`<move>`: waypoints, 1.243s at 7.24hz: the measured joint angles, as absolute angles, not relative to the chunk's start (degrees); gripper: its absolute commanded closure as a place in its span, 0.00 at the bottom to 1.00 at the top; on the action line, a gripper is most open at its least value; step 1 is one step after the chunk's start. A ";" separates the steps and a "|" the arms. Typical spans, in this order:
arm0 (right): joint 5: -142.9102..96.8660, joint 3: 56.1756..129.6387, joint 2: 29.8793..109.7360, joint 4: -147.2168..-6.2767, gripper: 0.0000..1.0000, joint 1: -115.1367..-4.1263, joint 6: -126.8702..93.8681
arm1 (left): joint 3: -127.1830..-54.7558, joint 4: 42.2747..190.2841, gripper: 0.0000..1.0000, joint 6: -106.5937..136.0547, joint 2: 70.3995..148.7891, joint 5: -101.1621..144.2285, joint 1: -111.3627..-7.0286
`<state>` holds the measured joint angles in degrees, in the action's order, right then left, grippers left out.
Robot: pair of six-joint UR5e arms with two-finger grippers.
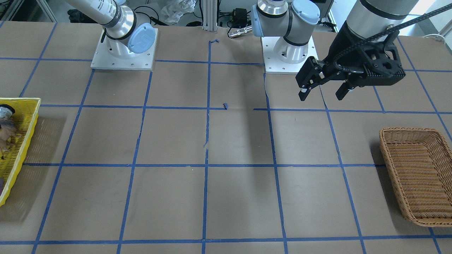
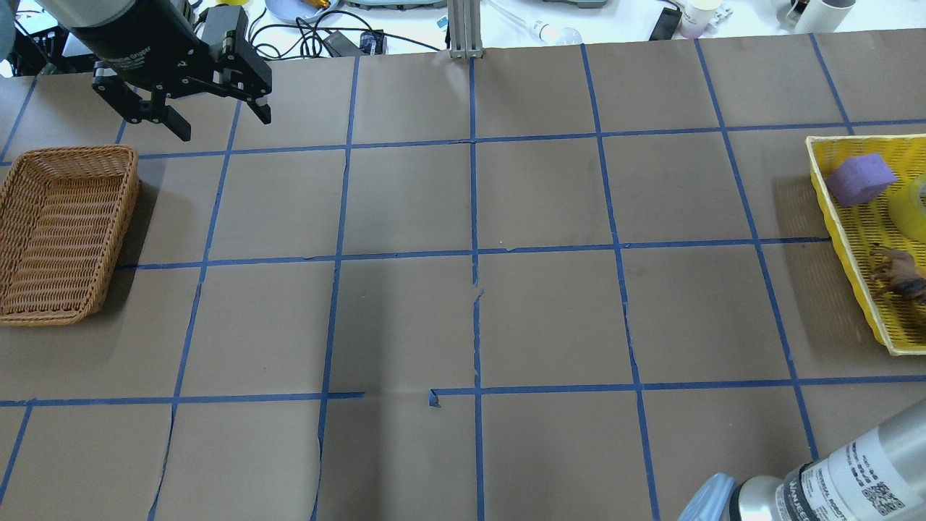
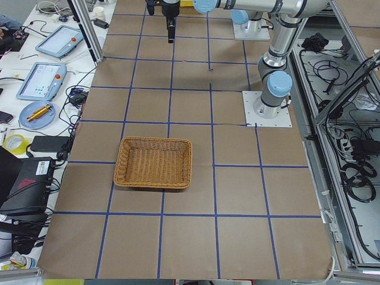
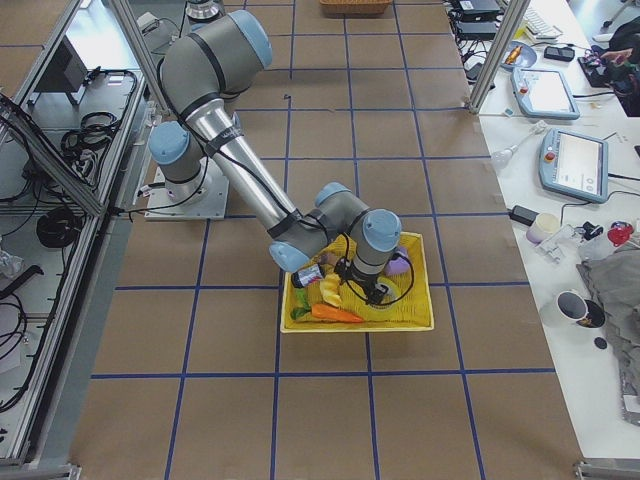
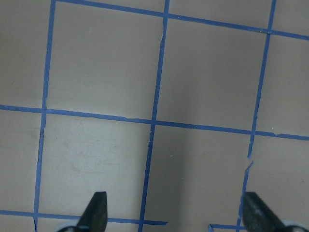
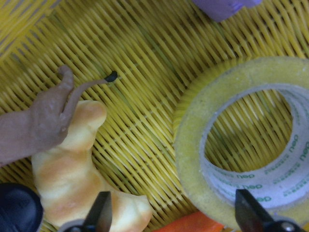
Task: Transfer tape with both arms
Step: 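Move the right gripper over the yellow tray toward the tape roll, then lower the right gripper into the tray and grasp the clear tape roll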
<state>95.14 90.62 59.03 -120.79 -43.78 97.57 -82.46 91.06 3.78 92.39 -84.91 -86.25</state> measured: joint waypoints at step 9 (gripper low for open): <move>93.47 90.65 59.83 -121.71 0.09 -45.09 101.03 | -82.53 91.06 0.00 3.78 92.37 -84.87 -86.27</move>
